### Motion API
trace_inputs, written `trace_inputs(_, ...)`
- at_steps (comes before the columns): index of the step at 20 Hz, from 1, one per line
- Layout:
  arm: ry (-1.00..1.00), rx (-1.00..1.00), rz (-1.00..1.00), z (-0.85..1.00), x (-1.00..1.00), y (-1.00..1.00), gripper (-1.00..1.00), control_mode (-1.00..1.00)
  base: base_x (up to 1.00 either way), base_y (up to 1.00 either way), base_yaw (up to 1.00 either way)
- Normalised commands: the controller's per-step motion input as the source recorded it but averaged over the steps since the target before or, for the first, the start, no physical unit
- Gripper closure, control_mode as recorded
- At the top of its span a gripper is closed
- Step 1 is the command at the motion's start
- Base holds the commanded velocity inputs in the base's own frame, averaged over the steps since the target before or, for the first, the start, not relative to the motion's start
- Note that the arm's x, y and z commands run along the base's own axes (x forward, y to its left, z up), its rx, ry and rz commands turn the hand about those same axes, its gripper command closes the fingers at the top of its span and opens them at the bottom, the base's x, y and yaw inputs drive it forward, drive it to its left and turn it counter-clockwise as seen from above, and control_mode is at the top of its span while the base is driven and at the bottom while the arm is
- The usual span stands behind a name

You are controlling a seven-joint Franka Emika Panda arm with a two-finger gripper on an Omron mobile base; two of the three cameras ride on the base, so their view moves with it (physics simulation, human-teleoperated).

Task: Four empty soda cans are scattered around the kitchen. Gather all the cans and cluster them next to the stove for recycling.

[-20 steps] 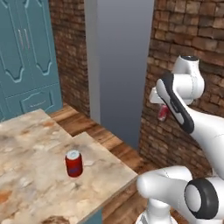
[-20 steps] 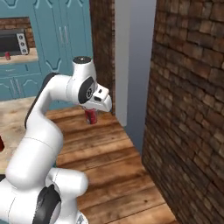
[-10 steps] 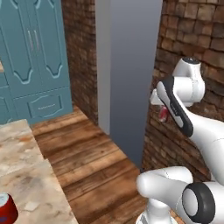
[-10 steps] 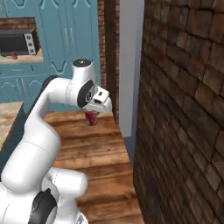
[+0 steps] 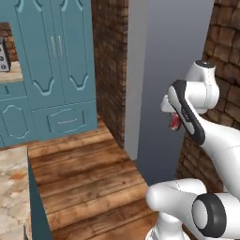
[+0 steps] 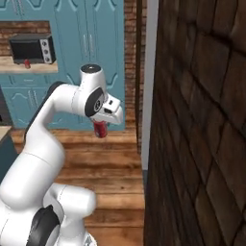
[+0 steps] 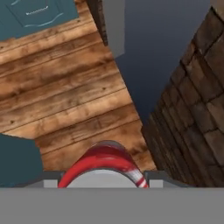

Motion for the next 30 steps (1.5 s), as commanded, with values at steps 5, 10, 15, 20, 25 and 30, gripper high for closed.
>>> trace_inputs(5,0.0,0.0,0.0,0.0,0.0,0.0,1.0,1.0,1.0,0.29,0.09)
trace_inputs(10,0.0,0.0,0.0,0.0,0.0,0.0,1.0,1.0,1.0,0.21,0.0)
trace_inputs(15,0.0,0.0,0.0,0.0,0.0,0.0,1.0,1.0,0.99,0.45,0.2)
trace_inputs(20,0.0,0.0,0.0,0.0,0.0,0.0,1.0,1.0,0.97,0.61,0.43)
trace_inputs(25,0.0,0.0,0.0,0.0,0.0,0.0,1.0,1.0,0.92,0.6,0.62)
trace_inputs(30,0.0,0.0,0.0,0.0,0.0,0.0,1.0,1.0,0.67,0.46,0.76)
